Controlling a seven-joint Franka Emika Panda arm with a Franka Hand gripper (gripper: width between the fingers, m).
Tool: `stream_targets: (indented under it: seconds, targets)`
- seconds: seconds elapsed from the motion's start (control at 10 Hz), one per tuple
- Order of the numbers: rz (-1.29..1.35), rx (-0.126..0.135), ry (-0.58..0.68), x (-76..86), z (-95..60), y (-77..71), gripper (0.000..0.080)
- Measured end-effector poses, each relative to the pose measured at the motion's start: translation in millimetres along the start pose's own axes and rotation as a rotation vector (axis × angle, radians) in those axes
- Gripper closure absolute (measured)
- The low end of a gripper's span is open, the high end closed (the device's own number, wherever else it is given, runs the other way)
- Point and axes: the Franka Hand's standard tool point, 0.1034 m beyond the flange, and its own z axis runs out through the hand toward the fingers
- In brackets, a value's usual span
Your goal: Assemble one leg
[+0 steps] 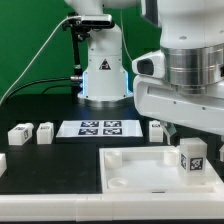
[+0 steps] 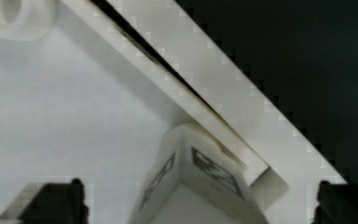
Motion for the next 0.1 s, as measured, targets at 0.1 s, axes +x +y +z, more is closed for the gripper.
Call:
stream_targets:
  seconds: [0.1]
  targets:
    - [0.0,0.0,0.0,0.0,0.0,0.0,0.0151]
